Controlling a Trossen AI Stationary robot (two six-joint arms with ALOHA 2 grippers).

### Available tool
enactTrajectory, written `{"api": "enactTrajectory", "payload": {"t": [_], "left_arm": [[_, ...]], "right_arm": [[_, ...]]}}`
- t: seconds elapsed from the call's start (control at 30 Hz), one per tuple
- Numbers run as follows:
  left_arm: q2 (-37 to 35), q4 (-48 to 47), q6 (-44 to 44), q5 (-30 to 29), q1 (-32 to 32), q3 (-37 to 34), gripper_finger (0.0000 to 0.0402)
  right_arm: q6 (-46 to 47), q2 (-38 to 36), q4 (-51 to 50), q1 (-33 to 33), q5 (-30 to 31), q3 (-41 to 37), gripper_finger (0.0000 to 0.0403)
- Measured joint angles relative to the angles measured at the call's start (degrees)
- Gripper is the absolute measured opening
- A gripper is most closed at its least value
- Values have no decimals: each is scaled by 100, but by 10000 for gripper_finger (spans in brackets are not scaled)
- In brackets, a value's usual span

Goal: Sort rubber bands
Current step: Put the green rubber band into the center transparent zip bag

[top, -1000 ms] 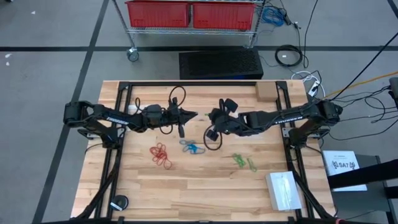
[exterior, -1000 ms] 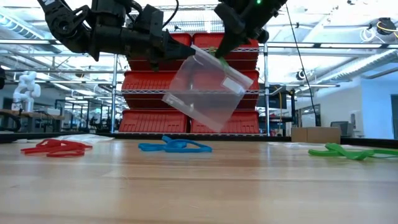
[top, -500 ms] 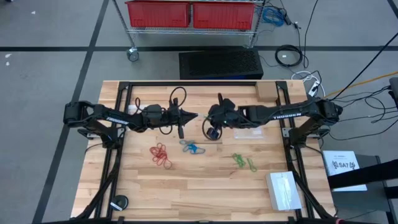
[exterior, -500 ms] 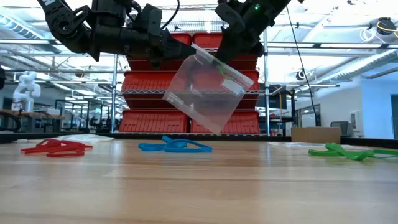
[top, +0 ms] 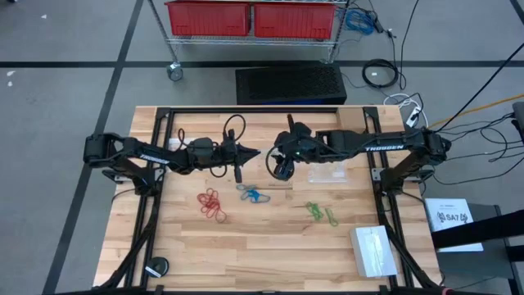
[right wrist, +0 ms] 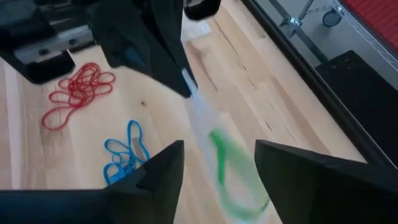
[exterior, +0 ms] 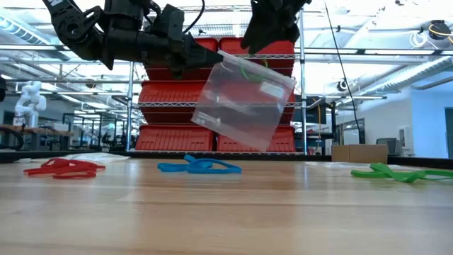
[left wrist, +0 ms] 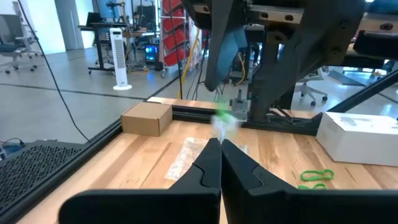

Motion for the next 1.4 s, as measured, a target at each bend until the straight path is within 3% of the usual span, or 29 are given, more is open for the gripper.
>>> {"api": "enactTrajectory", "payload": {"t": [0.3, 0.57, 0.77, 1.03, 1.17, 1.33, 1.4], "left_arm": [[0, 4, 27, 2, 0, 2, 0], [-2, 218, 73, -65, 72, -141, 0], [-2, 753, -263, 537, 225, -258, 0], [-2, 797, -262, 560, 225, -258, 0], [-2, 796, -258, 560, 225, -258, 0], [-2, 887, -269, 562, 225, -258, 0], [-2, 972, -271, 587, 225, -257, 0]], "right_arm": [[35, -116, -304, 40, 54, -4, 196], [889, -581, -2001, 268, 317, -126, 196], [939, -1191, -781, 455, 443, -1398, 196], [506, -1655, 1138, 291, 653, -2691, 194], [229, -1657, 1551, 242, 635, -2789, 149], [85, -1620, 1570, 168, 634, -2789, 23], [-14, -1622, 1671, 168, 628, -2752, 15]]}}
